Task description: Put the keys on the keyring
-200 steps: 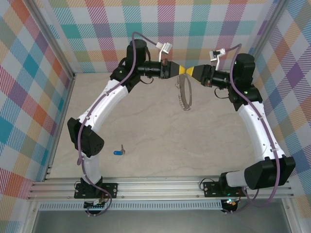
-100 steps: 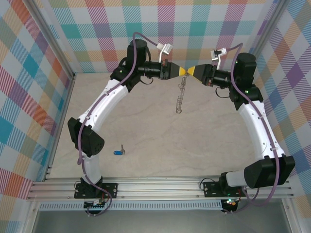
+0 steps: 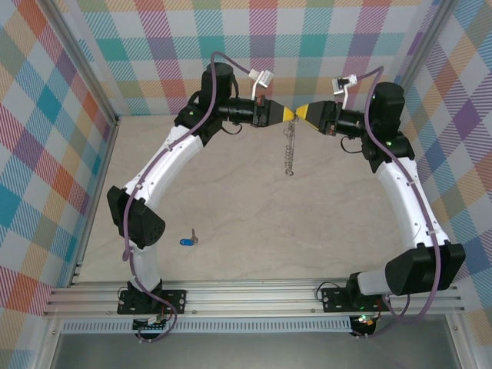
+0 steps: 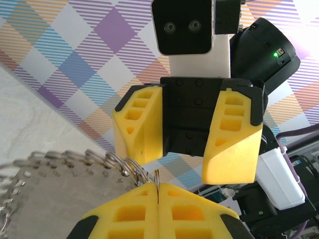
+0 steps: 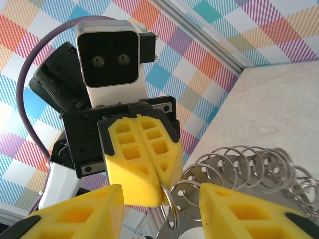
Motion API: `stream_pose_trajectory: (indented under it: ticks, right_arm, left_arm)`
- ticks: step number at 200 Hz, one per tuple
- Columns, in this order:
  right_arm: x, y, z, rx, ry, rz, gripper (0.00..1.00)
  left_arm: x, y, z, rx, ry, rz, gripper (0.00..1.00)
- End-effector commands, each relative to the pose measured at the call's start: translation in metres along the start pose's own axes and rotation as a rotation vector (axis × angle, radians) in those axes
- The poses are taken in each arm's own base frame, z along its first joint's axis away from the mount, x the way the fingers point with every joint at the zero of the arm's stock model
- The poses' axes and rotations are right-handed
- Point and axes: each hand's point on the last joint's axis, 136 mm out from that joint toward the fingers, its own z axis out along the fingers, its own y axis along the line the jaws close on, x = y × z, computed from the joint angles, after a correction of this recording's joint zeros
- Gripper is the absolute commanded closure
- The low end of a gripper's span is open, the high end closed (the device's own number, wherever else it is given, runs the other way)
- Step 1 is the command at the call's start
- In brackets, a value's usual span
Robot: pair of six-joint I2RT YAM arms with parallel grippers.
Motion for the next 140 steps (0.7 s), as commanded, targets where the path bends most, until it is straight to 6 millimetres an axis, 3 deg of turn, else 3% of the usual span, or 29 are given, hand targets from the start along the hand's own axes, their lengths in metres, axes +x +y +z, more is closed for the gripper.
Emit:
stream_pose_trajectory:
  ticks: [1,29,101,140]
  right_arm:
    - [-0.005,0.008,0.0,-0.041,0.007,-0.028,0.56]
    - [-0.006,0.007,0.001,-0.046,0.008,-0.026,0.56]
    - [0.001,0.016,0.0,-0.092,0.052,-0.039,0.8]
    - [0.005,0.021,-0.001,-0.115,0.08,-0.041,0.85]
  left_arm:
    - [-0.012,-0.028,-0.008,0.048,-0.021,0.093,1.0]
    - [-0.011,-0.028,-0.007,0.049,-0.02,0.095,1.0]
    - [-0.011,-0.025,-0.002,0.048,-0.021,0.088,1.0]
    - [-0.012,-0.025,-0.001,0.053,-0.021,0.086,1.0]
